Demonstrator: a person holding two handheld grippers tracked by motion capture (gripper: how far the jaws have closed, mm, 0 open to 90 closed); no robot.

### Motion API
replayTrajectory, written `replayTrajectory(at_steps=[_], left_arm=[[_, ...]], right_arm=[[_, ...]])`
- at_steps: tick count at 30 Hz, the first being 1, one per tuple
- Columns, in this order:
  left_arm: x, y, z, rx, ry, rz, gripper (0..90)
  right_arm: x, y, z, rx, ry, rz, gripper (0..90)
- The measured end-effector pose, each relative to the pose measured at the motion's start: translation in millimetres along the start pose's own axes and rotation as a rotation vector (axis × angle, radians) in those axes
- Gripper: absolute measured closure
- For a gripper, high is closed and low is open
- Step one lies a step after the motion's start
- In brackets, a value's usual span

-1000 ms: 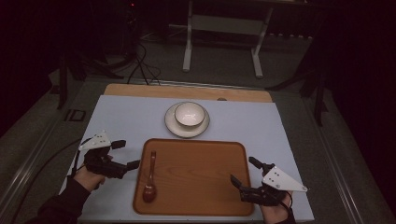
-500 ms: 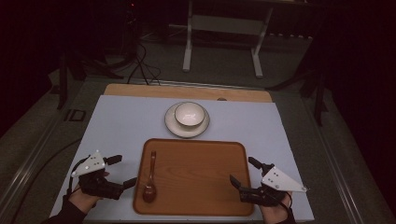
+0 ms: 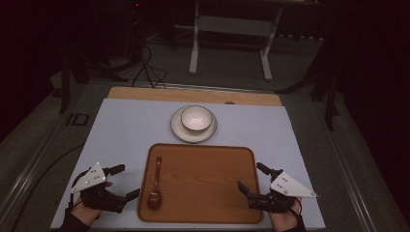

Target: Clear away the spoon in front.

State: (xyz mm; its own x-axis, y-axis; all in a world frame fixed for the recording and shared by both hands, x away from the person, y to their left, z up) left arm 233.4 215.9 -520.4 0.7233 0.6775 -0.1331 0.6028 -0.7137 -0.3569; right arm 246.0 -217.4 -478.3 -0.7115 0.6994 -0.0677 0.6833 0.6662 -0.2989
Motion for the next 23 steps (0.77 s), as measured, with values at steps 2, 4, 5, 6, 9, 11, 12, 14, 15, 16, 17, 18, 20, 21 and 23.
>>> replayTrajectory(at_steps=[2, 4, 5, 6, 9, 11, 12, 14, 15, 16, 17, 18, 20, 21, 23], left_arm=[[-0.3, 1.6, 0.6, -0.005, 0.013, -0.003, 0.0], [0.1, 2.8, 0.5, -0.015, 0.015, -0.007, 0.0], [0.6, 3.5, -0.1, -0.021, 0.014, -0.009, 0.0], [1.2, 4.2, -0.9, -0.026, 0.018, -0.012, 0.0], [2.4, 7.4, -3.5, -0.046, 0.021, -0.018, 0.0], [1.8, 9.6, -3.8, -0.05, 0.031, -0.016, 0.0], [1.4, 10.2, -3.4, -0.048, 0.044, -0.023, 0.0], [0.8, 10.5, -2.9, -0.045, 0.05, -0.023, 0.0], [0.3, 10.3, -2.0, -0.043, 0.054, -0.023, 0.0], [0.2, 10.0, -2.0, -0.044, 0.053, -0.022, 0.0], [0.0, 9.6, -2.1, -0.043, 0.055, -0.023, 0.0], [0.0, 9.6, -2.1, -0.043, 0.055, -0.023, 0.0], [-0.7, 9.0, -2.3, -0.043, 0.059, -0.026, 0.0], [-1.4, 8.5, -2.4, -0.044, 0.06, -0.024, 0.0], [-1.7, 8.6, -2.3, -0.042, 0.062, -0.023, 0.0]], right_arm=[[-0.8, 0.4, 1.1, 0.004, 0.002, 0.001, 14.2], [-2.0, 0.4, 2.0, 0.004, 0.006, 0.002, 14.2], [-2.6, 0.5, 2.5, 0.004, 0.011, -0.002, 14.2], [-3.4, 0.8, 3.2, 0.006, 0.014, -0.001, 14.2], [-5.1, 2.2, 5.4, 0.016, 0.025, -0.004, 14.2], [-5.2, 3.0, 5.7, 0.019, 0.022, -0.004, 14.2], [-4.9, 3.1, 5.7, 0.019, 0.02, -0.005, 14.2], [-4.5, 3.2, 5.8, 0.02, 0.016, -0.004, 14.2], [-4.5, 3.4, 5.9, 0.02, 0.012, -0.005, 14.2], [-4.7, 3.8, 6.2, 0.019, 0.015, -0.01, 14.2], [-4.9, 4.0, 6.7, 0.02, 0.023, -0.013, 14.2], [-4.9, 4.0, 6.7, 0.02, 0.023, -0.013, 14.2], [-5.3, 3.8, 6.4, 0.012, 0.025, -0.014, 13.8], [-5.5, 3.3, 6.0, 0.007, 0.025, -0.01, 13.7], [-5.5, 2.8, 5.7, 0.004, 0.025, -0.009, 13.6]])
Point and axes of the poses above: each handheld gripper's, and its own axes: y roughly forward along the jaws, z roughly out of its underside, x roughly to its left, the point moved 4 cm from there along y, roughly forward along the jaws, and after that the axes turned 1 degree about -z, right-handed, at the moved point
